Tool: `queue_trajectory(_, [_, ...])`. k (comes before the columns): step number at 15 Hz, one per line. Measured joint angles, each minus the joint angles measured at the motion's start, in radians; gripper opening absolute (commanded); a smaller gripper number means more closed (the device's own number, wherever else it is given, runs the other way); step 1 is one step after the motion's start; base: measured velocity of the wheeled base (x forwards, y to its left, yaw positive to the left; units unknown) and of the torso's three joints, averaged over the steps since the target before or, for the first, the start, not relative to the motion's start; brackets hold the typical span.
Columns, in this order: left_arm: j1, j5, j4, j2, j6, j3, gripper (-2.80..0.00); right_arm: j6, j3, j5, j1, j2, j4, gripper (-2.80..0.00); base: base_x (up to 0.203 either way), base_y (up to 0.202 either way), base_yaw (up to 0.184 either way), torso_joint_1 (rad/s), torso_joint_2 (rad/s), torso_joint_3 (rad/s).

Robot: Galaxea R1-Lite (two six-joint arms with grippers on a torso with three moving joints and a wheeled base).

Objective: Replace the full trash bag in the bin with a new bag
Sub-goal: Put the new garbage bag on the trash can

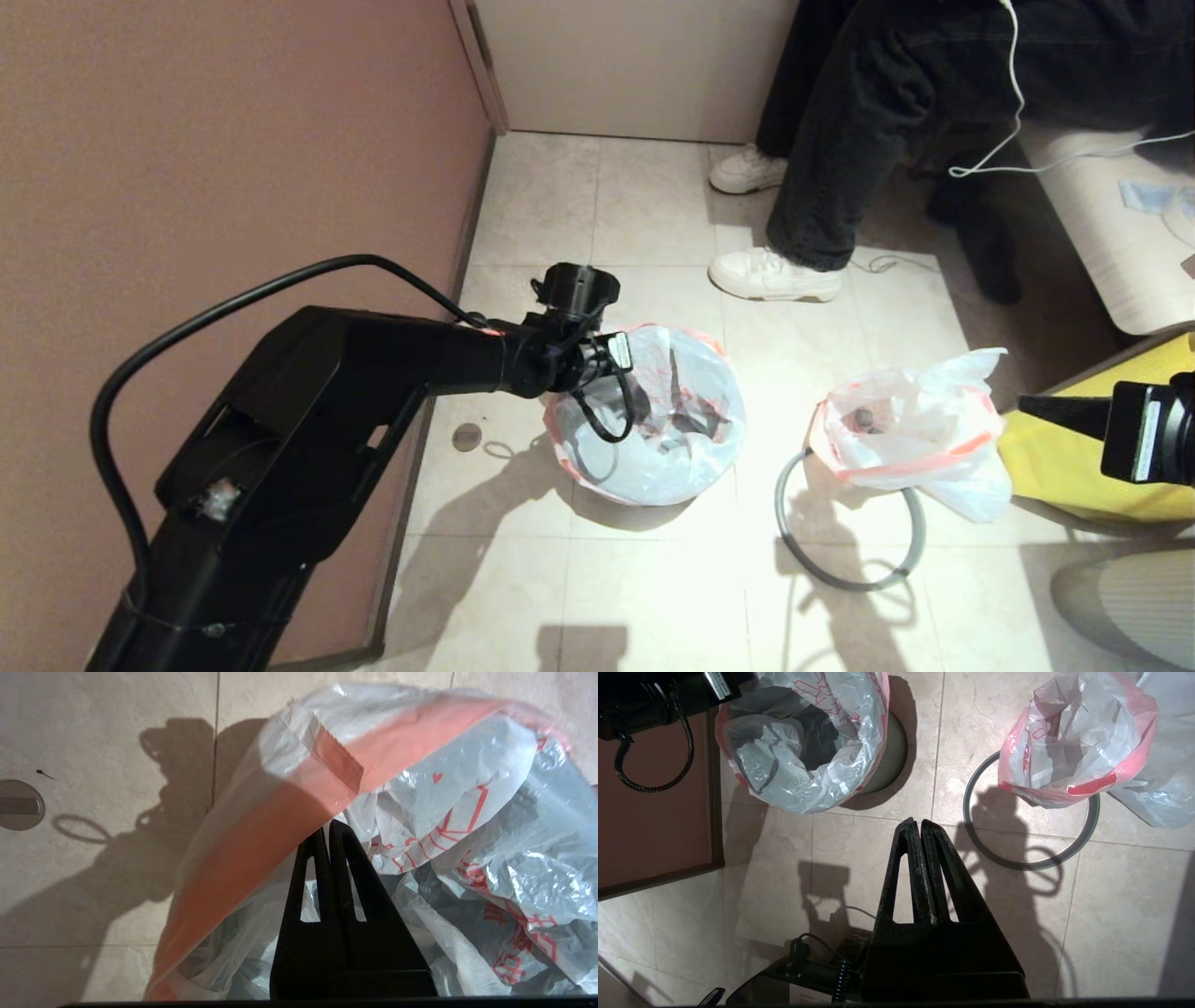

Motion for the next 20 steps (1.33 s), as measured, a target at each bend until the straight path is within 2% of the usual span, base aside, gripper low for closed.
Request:
queue_trajectory(7, [0.046, 0.015, -0.08, 0.012, 0.013, 0.0, -2.8, -0.002, 0.012, 0.003, 0.001, -0.004, -0.002, -2.8, 0.0, 0.0, 0.0, 0.0, 0.0, 0.0])
queue_trajectory(11, [0.076, 0.055, -0.147, 0.062, 0.077, 0.0, -2.8, -0.005, 0.011, 0.011, 0.008, 0.01, -0.031, -2.8, 0.0, 0.0, 0.0, 0.0, 0.0, 0.0])
queue_trajectory(20, [0.089, 0.097, -0.15, 0.143, 0.064, 0.013, -2.8, -0.006, 0.023, 0.012, 0.012, 0.021, -0.035, -2.8, 0.0, 0.0, 0.0, 0.0, 0.0, 0.0])
